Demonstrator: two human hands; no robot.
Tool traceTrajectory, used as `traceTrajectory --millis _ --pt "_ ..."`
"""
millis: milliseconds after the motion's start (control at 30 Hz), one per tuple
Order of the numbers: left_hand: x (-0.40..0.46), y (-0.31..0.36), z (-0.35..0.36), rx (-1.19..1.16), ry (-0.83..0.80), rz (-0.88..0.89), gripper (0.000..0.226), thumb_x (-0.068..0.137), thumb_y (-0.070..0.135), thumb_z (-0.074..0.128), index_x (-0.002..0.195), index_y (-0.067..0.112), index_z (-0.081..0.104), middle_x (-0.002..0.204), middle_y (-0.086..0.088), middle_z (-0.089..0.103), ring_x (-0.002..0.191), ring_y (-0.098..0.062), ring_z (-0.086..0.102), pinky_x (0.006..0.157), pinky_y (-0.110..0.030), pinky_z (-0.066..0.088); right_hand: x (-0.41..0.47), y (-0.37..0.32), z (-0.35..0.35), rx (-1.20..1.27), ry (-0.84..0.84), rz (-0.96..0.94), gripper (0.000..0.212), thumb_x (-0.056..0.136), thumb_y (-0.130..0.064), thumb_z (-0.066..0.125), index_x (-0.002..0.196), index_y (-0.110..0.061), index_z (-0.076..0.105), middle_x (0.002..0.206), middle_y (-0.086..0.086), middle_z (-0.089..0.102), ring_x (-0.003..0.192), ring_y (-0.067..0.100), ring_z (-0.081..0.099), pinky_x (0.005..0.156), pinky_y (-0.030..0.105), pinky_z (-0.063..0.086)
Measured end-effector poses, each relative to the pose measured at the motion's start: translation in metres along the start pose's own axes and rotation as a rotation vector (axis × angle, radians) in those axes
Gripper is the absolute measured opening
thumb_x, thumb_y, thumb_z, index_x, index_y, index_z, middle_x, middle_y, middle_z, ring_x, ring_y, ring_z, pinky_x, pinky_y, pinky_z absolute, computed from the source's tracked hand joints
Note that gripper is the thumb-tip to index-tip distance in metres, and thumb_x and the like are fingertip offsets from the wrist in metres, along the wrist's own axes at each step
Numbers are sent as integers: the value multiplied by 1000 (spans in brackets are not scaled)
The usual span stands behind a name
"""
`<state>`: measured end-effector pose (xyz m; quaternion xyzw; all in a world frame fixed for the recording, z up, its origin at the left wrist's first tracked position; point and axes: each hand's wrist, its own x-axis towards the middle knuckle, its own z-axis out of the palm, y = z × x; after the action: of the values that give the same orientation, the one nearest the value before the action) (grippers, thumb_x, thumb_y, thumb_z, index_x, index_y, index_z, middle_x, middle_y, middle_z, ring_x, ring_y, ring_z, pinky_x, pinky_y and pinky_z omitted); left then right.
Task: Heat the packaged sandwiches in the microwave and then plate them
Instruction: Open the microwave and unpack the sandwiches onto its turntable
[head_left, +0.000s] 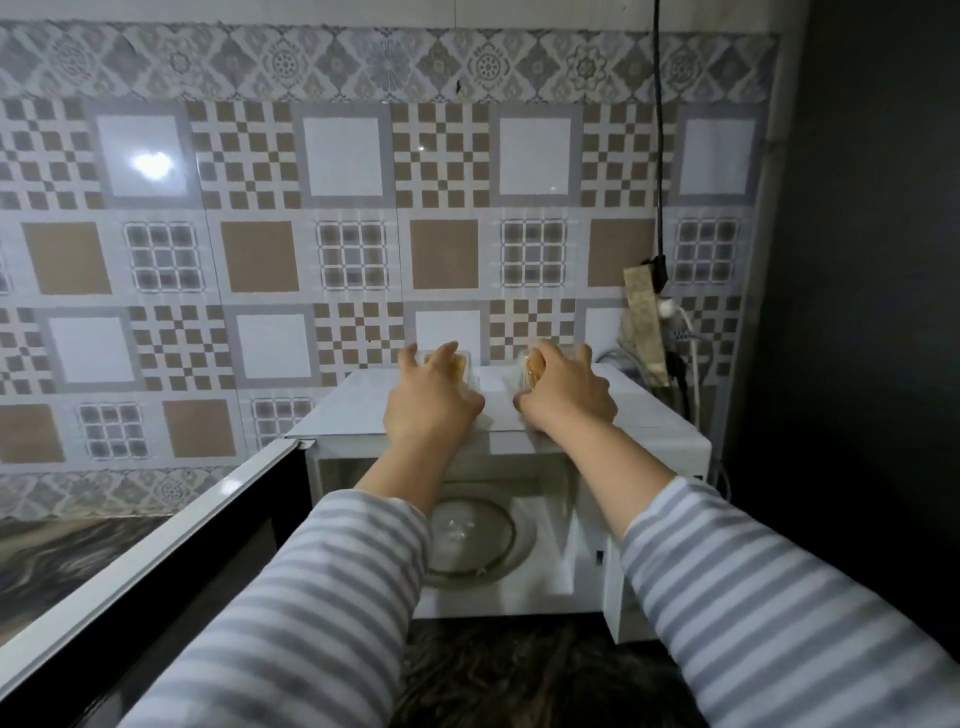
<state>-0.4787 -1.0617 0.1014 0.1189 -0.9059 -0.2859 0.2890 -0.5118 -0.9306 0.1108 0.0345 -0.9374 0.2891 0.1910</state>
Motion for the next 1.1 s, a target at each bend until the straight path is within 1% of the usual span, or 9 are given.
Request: traceTrajectory --millis 133,300,367,467,600,700,800,900,1100 --pt "-57 4 -10 -97 70 42 66 84 29 65 143 37 36 158 2 13 114 -33 55 84 -37 48 -55 19 -15 61 66 -50 62 85 -27 63 136 -44 33 147 3 21 115 40 46 86 44 46" --pt "-131 0 -6 -121 142 102 60 87 37 62 141 42 36 159 5 11 110 -34 56 83 -42 50 -126 51 -19 53 174 -104 60 87 -26 62 137 -42 34 149 1 19 116 38 47 87 46 48" --pt "-158 -3 1 -130 144 100 61 87 39 63 141 43 36 159 5 10 113 -33 55 86 -43 51 -149 65 -17 50 167 -91 59 87 -27 62 138 -41 35 148 1 20 114 36 49 86 44 48" --pt "-197 -11 19 -135 124 101 63 84 35 66 140 42 38 158 4 13 111 -31 55 85 -43 52 -180 91 -9 26 147 -59 63 82 -27 66 136 -41 37 144 0 25 109 34 52 82 40 50" --pt "-244 -29 52 -110 47 65 63 83 35 65 139 42 38 157 4 15 107 -31 58 80 -43 54 -217 131 14 64 144 -36 61 80 -25 66 135 -37 43 147 2 27 114 33 50 86 38 47" --pt "-272 -40 78 -116 -10 -1 64 82 34 67 139 41 40 157 4 16 108 -34 57 82 -41 51 -237 161 34 53 99 31 60 81 -28 65 134 -42 41 148 -2 25 118 30 47 85 40 49" --pt "-291 -46 102 -126 -40 -60 64 81 30 68 139 39 42 157 3 16 109 -33 57 79 -38 50 -250 188 49 8 58 83 59 82 -31 64 133 -46 39 150 -5 22 116 31 47 83 43 51" --pt "-300 -46 123 -94 -39 -83 64 81 29 68 139 40 42 158 3 15 111 -30 57 77 -38 52 -257 211 59 -51 35 114 59 84 -33 62 136 -46 37 151 -4 20 116 31 45 83 44 51" --pt "-317 -35 151 -43 -41 -136 63 83 32 67 139 42 40 158 4 14 125 -28 45 86 -39 49 -260 242 68 -109 31 141 60 86 -35 60 139 -44 33 152 -2 19 116 33 44 79 42 50"
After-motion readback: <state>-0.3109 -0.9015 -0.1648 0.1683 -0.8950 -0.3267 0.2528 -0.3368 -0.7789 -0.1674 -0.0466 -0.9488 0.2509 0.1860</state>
